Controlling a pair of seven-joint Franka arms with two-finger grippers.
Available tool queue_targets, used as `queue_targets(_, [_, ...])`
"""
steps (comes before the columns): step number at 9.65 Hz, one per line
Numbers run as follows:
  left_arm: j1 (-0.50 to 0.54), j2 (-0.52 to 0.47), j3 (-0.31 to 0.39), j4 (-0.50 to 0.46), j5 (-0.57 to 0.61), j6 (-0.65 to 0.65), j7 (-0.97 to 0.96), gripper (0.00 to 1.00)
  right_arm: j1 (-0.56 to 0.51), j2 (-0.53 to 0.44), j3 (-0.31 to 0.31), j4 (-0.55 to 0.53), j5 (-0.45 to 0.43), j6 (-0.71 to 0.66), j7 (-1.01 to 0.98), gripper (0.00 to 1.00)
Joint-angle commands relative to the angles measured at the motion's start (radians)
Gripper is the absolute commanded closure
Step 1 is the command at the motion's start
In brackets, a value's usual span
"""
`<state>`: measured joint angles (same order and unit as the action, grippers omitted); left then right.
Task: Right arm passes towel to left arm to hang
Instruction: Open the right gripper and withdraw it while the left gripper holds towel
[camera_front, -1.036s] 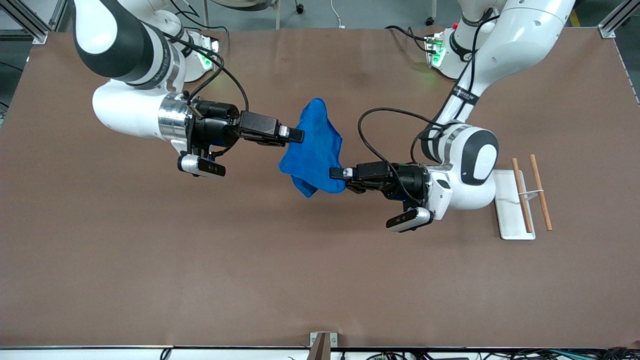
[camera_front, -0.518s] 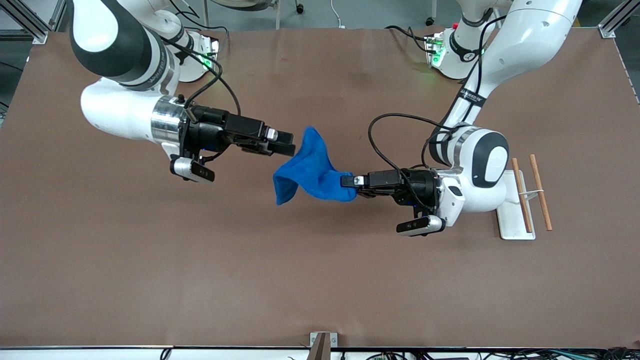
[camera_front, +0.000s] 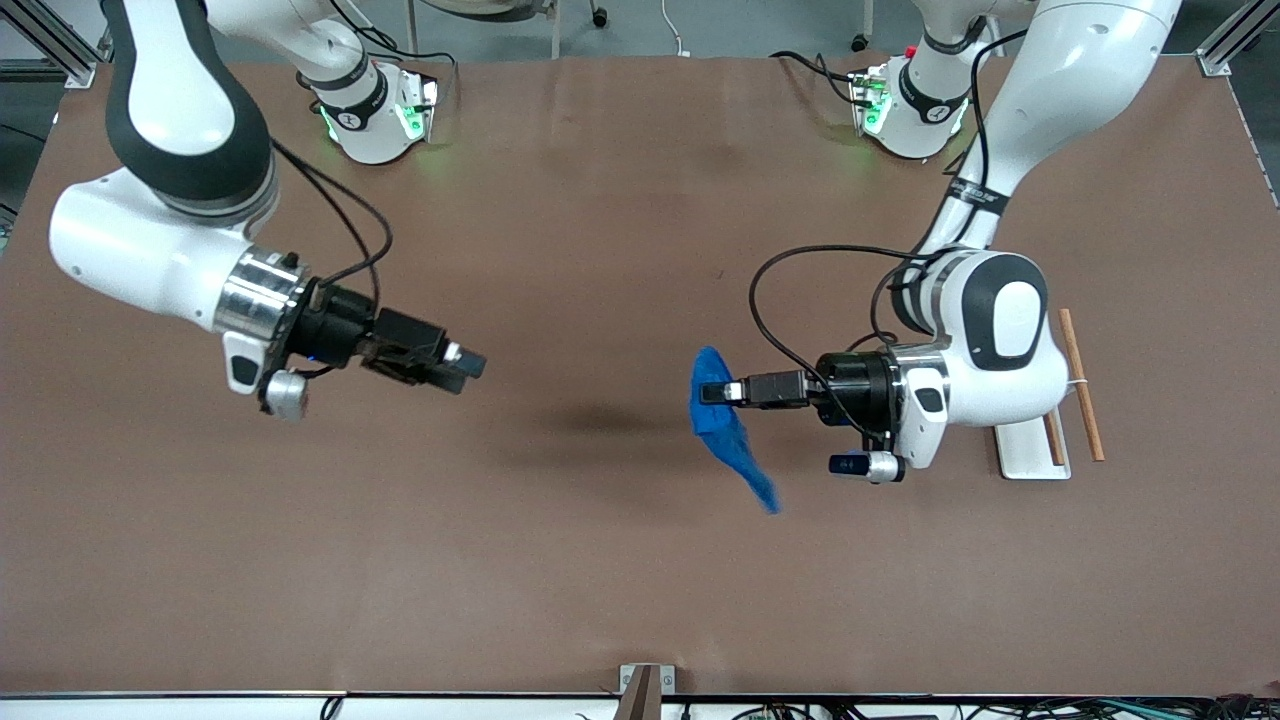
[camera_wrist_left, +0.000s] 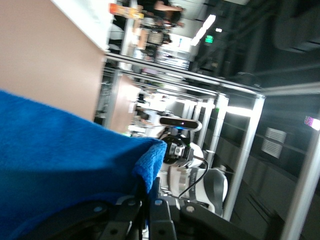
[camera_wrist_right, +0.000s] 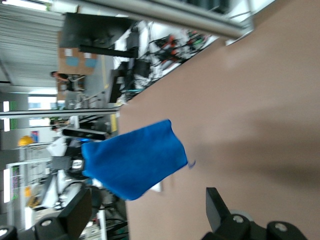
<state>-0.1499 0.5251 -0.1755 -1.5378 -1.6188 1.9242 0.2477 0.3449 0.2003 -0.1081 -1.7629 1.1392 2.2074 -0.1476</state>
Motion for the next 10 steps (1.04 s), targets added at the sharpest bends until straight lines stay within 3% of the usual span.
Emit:
queue_targets(1, [0.038, -0.042, 0.005, -0.025, 0.264, 0.036, -0.213, 1.0, -0.1, -0.01, 0.014, -0.033, -0.178, -0.006, 0.0, 0.0])
queue_targets(4, [0.079, -0.114, 0.004, -0.018, 0.628, 0.035, -0.532, 1.0, -0.202, -0.019, 0.013, -0.087, -0.456, -0.018, 0.003, 0.0])
queue_targets(6, [0.072, -0.166, 0.001, -0.001, 0.944, 0.035, -0.77, 1.0, -0.28, -0.042, 0.01, -0.109, -0.612, -0.075, 0.005, 0.0])
queue_targets(10, [0.079, -0.203, 0.002, 0.016, 1.325, -0.052, -0.837, 1.0, -0.386, -0.137, 0.007, -0.087, -0.921, -0.175, 0.005, 0.0])
